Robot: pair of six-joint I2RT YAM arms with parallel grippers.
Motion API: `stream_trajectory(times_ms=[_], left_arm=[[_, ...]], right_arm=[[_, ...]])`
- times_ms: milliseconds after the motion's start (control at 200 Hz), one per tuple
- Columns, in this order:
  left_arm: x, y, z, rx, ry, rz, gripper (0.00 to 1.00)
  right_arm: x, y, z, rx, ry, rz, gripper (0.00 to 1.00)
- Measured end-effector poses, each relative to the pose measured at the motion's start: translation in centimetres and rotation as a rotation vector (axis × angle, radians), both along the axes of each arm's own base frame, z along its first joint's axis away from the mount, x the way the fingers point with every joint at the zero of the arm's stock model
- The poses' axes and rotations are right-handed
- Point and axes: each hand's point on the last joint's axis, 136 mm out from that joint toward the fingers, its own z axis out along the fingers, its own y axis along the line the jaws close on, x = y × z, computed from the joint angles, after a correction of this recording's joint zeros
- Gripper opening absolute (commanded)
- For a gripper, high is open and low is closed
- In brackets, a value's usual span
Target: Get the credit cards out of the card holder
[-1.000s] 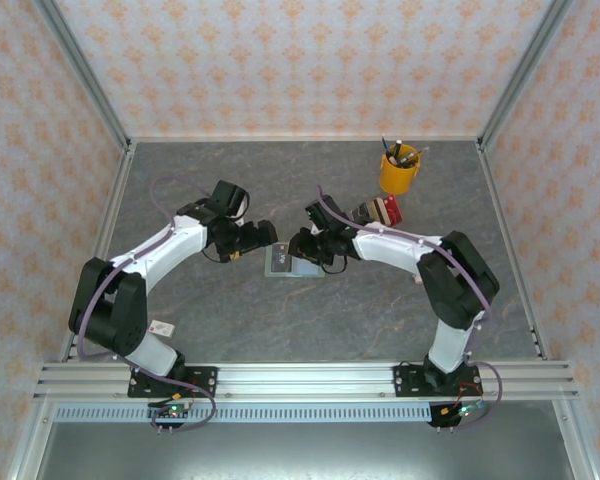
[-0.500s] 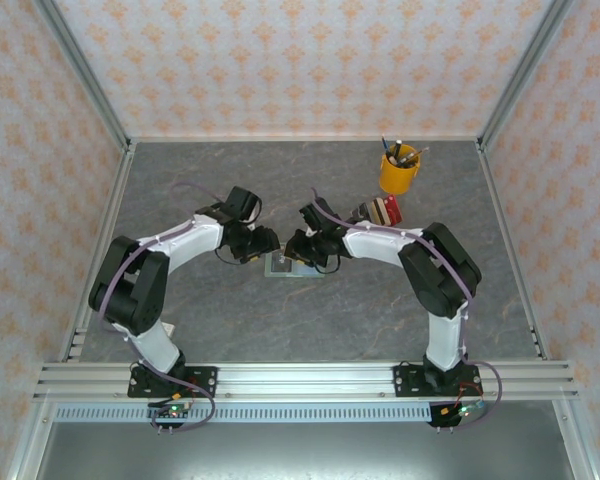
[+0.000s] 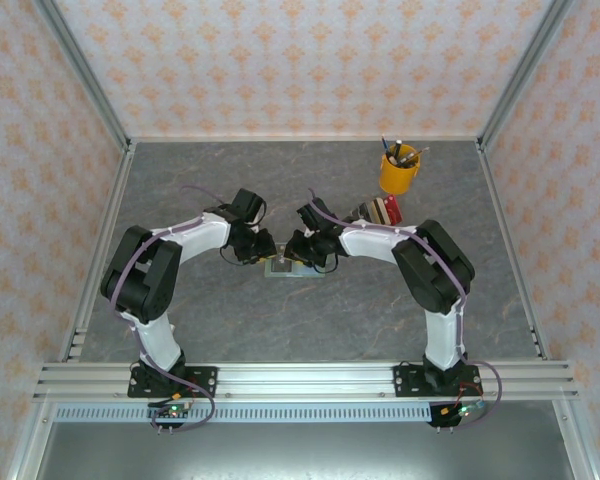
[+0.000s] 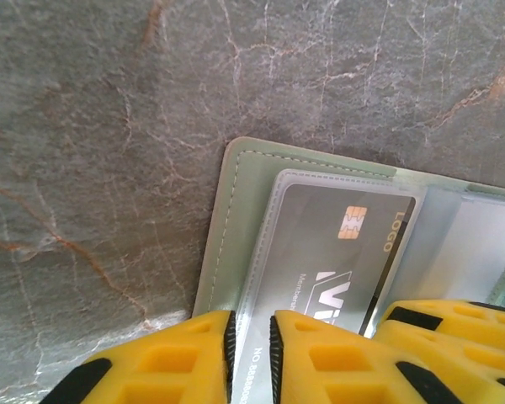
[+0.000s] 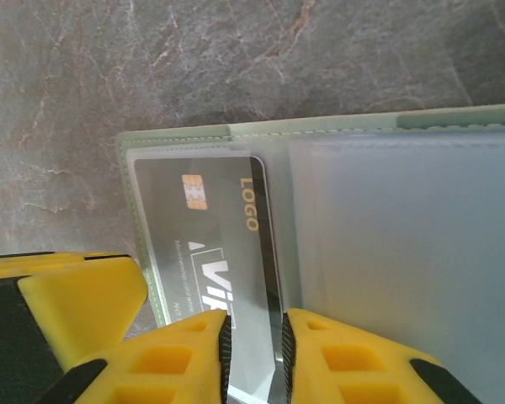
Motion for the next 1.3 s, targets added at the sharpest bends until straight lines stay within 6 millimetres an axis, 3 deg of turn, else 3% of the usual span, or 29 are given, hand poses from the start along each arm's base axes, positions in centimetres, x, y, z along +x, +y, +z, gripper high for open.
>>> stream_trajectory(times_ms=[676,1301], left_arm=[[-0.2,0.1,-1.0,0.024,0.022,-0.004,0.07],[-0.2,0.3,-1.1,0.036,0.023,-0.002,0.00]], right_arm=[[-0.2,0.3,-0.2,-0.001,0.008,0.032,0.22],[-0.4,0.8,0.8,0.202,0.010,0.046,0.18]])
